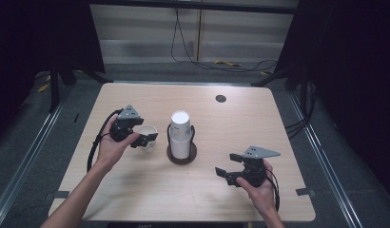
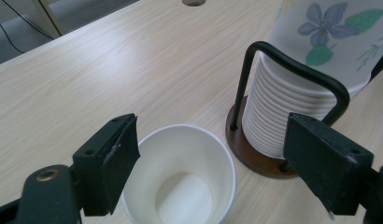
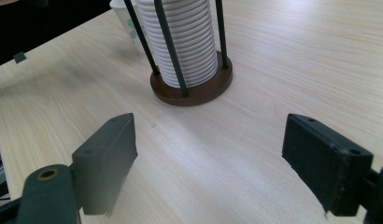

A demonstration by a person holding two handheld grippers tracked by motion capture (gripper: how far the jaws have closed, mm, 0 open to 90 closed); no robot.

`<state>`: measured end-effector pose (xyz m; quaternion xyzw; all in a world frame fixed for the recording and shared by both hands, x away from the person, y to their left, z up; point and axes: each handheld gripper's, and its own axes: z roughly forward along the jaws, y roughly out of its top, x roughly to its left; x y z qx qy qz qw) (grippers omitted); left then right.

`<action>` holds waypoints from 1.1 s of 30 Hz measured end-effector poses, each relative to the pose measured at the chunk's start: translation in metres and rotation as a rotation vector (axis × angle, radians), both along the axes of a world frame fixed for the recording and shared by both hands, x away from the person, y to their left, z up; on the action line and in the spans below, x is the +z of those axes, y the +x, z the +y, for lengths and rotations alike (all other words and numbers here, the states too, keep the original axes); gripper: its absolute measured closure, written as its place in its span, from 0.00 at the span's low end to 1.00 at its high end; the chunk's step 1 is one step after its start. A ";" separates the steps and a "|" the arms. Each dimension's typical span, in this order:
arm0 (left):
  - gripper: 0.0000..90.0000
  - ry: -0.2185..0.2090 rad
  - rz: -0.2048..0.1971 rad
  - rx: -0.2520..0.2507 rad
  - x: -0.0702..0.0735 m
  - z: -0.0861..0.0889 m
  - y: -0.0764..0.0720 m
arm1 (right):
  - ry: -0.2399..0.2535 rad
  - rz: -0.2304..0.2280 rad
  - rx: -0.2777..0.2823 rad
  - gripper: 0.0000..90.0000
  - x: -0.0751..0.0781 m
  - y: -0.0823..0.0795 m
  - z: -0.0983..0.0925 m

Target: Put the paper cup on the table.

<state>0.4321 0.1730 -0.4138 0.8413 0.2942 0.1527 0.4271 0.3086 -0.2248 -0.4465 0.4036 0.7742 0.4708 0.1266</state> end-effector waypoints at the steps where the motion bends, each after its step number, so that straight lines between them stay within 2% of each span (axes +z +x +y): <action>1: 0.20 -0.010 -0.010 0.004 -0.001 0.001 -0.002 | 0.000 0.001 0.000 0.19 0.000 0.000 0.000; 3: 0.20 -0.009 -0.019 -0.006 -0.001 0.003 -0.005 | 0.000 0.003 -0.002 0.19 0.000 0.000 0.000; 9: 0.20 -0.052 -0.029 -0.010 -0.001 0.007 -0.018 | -0.002 0.004 -0.003 0.19 -0.001 0.000 0.000; 11: 0.20 -0.061 -0.020 0.006 -0.002 0.010 -0.022 | -0.001 0.005 -0.003 0.19 -0.001 0.000 0.000; 12: 0.20 -0.049 -0.014 0.025 -0.003 0.010 -0.024 | 0.001 0.009 -0.003 0.19 -0.001 0.000 0.000; 15: 0.20 -0.110 0.027 0.009 -0.005 0.015 -0.029 | -0.001 0.008 -0.005 0.19 -0.001 0.000 0.000; 16: 0.20 -0.117 0.025 0.011 -0.006 0.017 -0.032 | -0.002 0.009 -0.004 0.19 -0.001 0.000 0.000; 20: 0.20 -0.131 0.022 0.010 -0.008 0.020 -0.043 | -0.005 0.009 -0.001 0.19 -0.002 0.001 0.000; 24: 0.20 -0.119 -0.007 -0.003 -0.012 0.023 -0.052 | -0.004 0.009 -0.003 0.19 -0.002 0.001 0.001; 25: 0.20 -0.137 -0.011 -0.009 -0.014 0.024 -0.055 | -0.004 0.010 -0.003 0.19 -0.002 0.001 0.001; 26: 0.20 -0.153 -0.008 -0.015 -0.015 0.025 -0.057 | -0.004 0.009 -0.003 0.19 -0.002 0.000 0.001; 29: 0.20 -0.151 -0.013 -0.007 -0.022 0.026 -0.062 | -0.003 0.013 -0.003 0.19 -0.002 0.000 0.001; 31: 0.20 -0.134 0.003 -0.005 -0.028 0.026 -0.063 | -0.004 0.013 -0.002 0.19 -0.003 0.000 0.001; 33: 0.20 -0.151 0.011 -0.003 -0.032 0.025 -0.066 | -0.006 0.014 0.000 0.19 -0.003 0.001 0.002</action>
